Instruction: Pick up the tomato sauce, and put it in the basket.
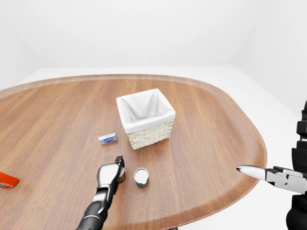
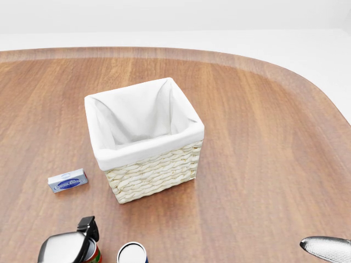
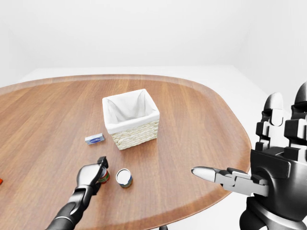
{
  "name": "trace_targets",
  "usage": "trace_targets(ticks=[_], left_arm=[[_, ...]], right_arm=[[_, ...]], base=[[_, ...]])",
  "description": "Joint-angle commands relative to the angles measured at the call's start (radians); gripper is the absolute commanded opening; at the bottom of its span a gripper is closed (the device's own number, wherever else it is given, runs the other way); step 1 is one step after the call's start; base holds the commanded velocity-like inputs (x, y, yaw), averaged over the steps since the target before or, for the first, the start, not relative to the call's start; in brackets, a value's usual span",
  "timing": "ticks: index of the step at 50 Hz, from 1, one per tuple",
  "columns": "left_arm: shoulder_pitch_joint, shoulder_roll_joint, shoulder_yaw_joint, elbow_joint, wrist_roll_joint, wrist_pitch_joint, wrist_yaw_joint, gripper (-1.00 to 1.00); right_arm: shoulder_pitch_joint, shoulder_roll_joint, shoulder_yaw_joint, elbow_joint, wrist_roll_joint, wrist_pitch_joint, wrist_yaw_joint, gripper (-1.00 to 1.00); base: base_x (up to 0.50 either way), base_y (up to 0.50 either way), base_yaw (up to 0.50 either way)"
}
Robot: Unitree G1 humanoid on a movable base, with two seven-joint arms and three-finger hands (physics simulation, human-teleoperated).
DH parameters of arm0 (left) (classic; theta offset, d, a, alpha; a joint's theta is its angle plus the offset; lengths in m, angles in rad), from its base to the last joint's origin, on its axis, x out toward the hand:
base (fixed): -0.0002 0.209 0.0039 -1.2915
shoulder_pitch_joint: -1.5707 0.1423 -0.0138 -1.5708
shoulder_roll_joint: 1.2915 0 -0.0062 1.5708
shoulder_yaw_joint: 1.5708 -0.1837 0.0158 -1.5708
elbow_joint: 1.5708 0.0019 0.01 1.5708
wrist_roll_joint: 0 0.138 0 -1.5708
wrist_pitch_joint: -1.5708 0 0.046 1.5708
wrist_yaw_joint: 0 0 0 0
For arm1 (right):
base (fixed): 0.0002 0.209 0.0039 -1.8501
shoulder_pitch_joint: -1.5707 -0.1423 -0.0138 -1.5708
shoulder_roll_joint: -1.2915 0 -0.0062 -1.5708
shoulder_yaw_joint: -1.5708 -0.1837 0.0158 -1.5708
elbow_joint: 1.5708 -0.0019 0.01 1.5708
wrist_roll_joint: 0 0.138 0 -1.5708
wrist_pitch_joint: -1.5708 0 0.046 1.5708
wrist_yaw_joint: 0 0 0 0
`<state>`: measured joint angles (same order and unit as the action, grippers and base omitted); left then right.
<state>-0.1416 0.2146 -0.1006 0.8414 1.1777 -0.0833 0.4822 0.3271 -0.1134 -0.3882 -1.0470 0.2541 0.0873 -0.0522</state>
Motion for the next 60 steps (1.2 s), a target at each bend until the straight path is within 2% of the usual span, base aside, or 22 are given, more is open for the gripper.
trace_targets(ticks=[1, 8, 16, 19, 21, 24, 26, 27, 31, 35, 38, 40, 44, 46, 49, 51, 54, 55, 56, 58, 60], left_arm=[[-0.004, -0.001, 0.001, 0.009, 0.033, -0.003, 0.013, -1.00], [-0.002, -0.002, 0.012, -0.034, 0.021, -0.003, 0.024, -1.00], [0.019, -0.020, 0.117, -0.376, -0.120, -0.001, -0.002, -1.00], [0.030, -0.023, 0.145, -0.471, -0.144, 0.031, -0.008, -1.00], [0.033, -0.024, 0.165, -0.531, -0.161, 0.044, -0.008, -1.00], [0.019, -0.019, 0.182, -0.585, -0.181, 0.023, 0.028, -1.00], [0.022, -0.020, 0.198, -0.632, -0.196, 0.034, 0.019, -1.00], [0.021, -0.020, 0.206, -0.646, -0.210, 0.030, 0.019, -1.00], [0.019, -0.023, 0.230, -0.711, -0.241, 0.043, 0.020, -1.00], [0.026, -0.038, 0.260, -0.840, -0.325, 0.011, 0.030, -1.00], [0.026, -0.046, 0.286, -0.915, -0.371, 0.015, 0.035, -1.00], [0.036, -0.053, 0.286, -0.944, -0.394, -0.002, 0.037, -1.00], [0.038, -0.065, 0.292, -0.981, -0.439, -0.004, 0.041, -1.00], [-0.010, -0.071, 0.261, -0.974, -0.400, 0.003, 0.041, -1.00], [-0.087, -0.067, 0.241, -0.957, -0.404, 0.033, 0.032, -1.00], [-0.142, -0.054, 0.226, -0.922, -0.408, 0.017, 0.041, -1.00], [-0.274, -0.044, 0.209, -0.881, -0.391, 0.079, 0.041, -1.00], [-0.297, -0.042, 0.208, -0.877, -0.397, 0.090, 0.035, -1.00], [-0.369, -0.033, 0.202, -0.849, -0.394, 0.116, 0.021, -1.00], [-0.421, -0.035, 0.194, -0.815, -0.434, 0.128, -0.011, -1.00], [-0.484, -0.019, 0.182, -0.772, -0.404, 0.126, 0.007, -1.00]], right_arm=[[-0.004, 0.013, -0.003, 0.000, -0.009, 0.000, 0.013, 1.00], [-0.005, 0.018, -0.002, 0.000, -0.014, 0.000, 0.017, 1.00], [-0.009, 0.029, -0.007, 0.000, -0.020, 0.000, 0.029, 1.00], [-0.008, 0.026, -0.008, 0.000, -0.018, 0.000, 0.027, 1.00], [-0.005, 0.027, -0.010, 0.000, -0.015, 0.000, 0.027, 1.00], [-0.006, 0.029, -0.007, 0.000, -0.020, 0.000, 0.028, 1.00], [-0.004, 0.028, -0.012, 0.000, -0.015, 0.000, 0.027, 1.00], [-0.004, 0.029, -0.013, 0.000, -0.015, 0.000, 0.028, 1.00], [-0.004, 0.028, -0.014, 0.000, -0.015, 0.000, 0.028, 1.00], [-0.005, 0.029, -0.012, 0.000, -0.017, 0.000, 0.029, 1.00], [-0.004, 0.025, -0.012, 0.000, -0.013, 0.000, 0.026, 1.00], [-0.006, 0.024, -0.010, 0.000, -0.014, 0.000, 0.024, 1.00], [-0.003, 0.015, -0.012, 0.000, -0.007, 0.000, 0.016, 1.00], [-0.007, 0.014, -0.006, 0.000, -0.012, 0.000, 0.014, 1.00], [-0.008, 0.017, -0.004, 0.000, -0.016, 0.000, 0.016, 1.00], [-0.010, 0.016, -0.007, 0.000, -0.014, 0.000, 0.017, 1.00], [-0.006, 0.013, -0.013, 0.000, -0.006, 0.000, 0.016, 1.00], [-0.005, 0.005, -0.014, 0.000, 0.004, 0.000, 0.009, 1.00], [-0.002, 0.001, -0.014, 0.000, 0.008, 0.000, 0.003, 1.00], [-0.006, -0.002, -0.011, 0.000, 0.007, 0.000, -0.001, 1.00], [-0.001, -0.003, -0.010, 0.000, 0.009, 0.000, -0.001, 1.00]], base=[[0.00, 0.00, 0.00], [0.00, 0.00, 0.00], [0.00, 0.00, 0.00], [0.00, 0.00, 0.00], [0.00, 0.00, 0.00], [0.00, 0.00, 0.00], [0.00, 0.00, 0.00], [0.00, 0.00, 0.00], [0.00, 0.00, 0.00], [0.00, 0.00, 0.00], [0.00, 0.00, 0.00], [0.00, 0.00, 0.00], [0.00, 0.00, 0.00], [0.00, 0.00, 0.00], [0.00, 0.00, 0.00], [0.00, 0.00, 0.00], [0.00, 0.00, 0.00], [0.00, 0.00, 0.00], [0.00, 0.00, 0.00], [0.00, 0.00, 0.00], [0.00, 0.00, 0.00]])
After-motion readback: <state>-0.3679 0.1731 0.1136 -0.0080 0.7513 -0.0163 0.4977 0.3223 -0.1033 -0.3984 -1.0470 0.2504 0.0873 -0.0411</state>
